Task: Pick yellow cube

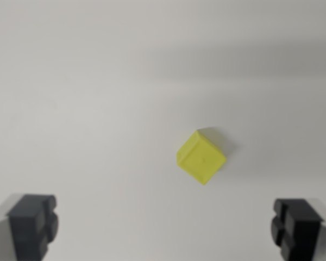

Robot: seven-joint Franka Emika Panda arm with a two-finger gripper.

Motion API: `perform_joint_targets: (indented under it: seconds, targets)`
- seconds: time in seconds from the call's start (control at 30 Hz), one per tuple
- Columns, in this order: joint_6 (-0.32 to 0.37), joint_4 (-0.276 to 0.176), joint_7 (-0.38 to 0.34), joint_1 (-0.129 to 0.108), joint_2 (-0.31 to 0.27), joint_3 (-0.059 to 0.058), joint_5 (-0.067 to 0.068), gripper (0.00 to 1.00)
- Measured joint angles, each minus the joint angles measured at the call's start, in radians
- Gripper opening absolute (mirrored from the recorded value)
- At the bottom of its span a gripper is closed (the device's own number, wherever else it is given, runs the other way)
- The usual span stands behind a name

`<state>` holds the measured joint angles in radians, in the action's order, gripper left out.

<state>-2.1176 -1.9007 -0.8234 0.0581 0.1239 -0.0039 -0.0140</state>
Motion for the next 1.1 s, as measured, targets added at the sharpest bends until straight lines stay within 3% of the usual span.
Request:
perform_joint_targets:
  seconds: [0.23,1.1]
  targets:
    - [-0.002,-0.007,-0.012,0.001,-0.001,0.0,0.001,1.0]
    - [-0.138,-0.138,-0.144,0.014,0.022,0.0,0.007,1.0]
